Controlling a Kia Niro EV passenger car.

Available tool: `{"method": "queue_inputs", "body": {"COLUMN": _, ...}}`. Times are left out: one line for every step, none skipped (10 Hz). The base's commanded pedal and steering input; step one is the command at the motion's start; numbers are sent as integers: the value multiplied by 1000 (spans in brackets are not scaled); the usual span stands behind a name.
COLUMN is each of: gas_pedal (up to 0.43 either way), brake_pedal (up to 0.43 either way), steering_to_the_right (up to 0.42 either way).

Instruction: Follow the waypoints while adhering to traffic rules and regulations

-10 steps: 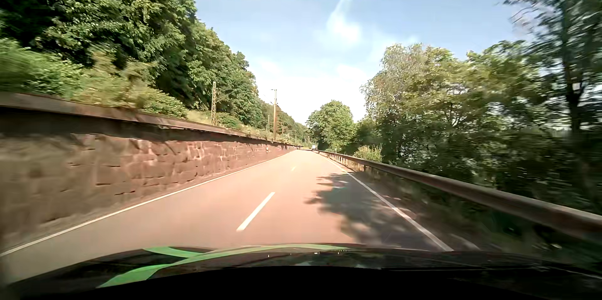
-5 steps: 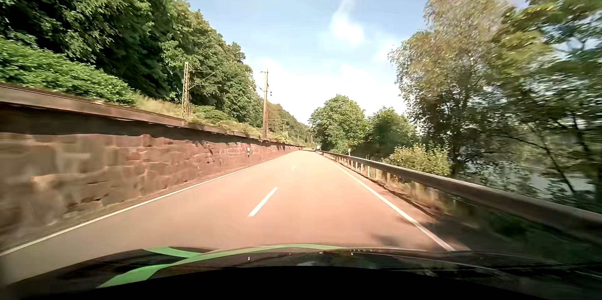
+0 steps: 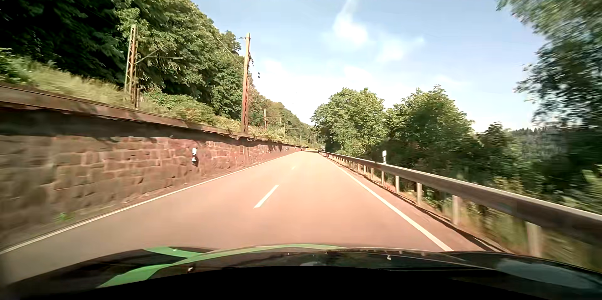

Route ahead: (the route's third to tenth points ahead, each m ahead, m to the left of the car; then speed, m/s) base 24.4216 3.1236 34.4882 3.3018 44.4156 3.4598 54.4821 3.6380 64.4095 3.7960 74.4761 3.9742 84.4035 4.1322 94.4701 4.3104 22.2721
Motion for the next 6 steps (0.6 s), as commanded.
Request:
{"method": "queue_inputs", "body": {"gas_pedal": 260, "brake_pedal": 0, "steering_to_the_right": -8}}
{"method": "queue_inputs", "body": {"gas_pedal": 280, "brake_pedal": 0, "steering_to_the_right": -8}}
{"method": "queue_inputs", "body": {"gas_pedal": 280, "brake_pedal": 0, "steering_to_the_right": -7}}
{"method": "queue_inputs", "body": {"gas_pedal": 287, "brake_pedal": 0, "steering_to_the_right": -5}}
{"method": "queue_inputs", "body": {"gas_pedal": 287, "brake_pedal": 0, "steering_to_the_right": -4}}
{"method": "queue_inputs", "body": {"gas_pedal": 280, "brake_pedal": 0, "steering_to_the_right": -4}}
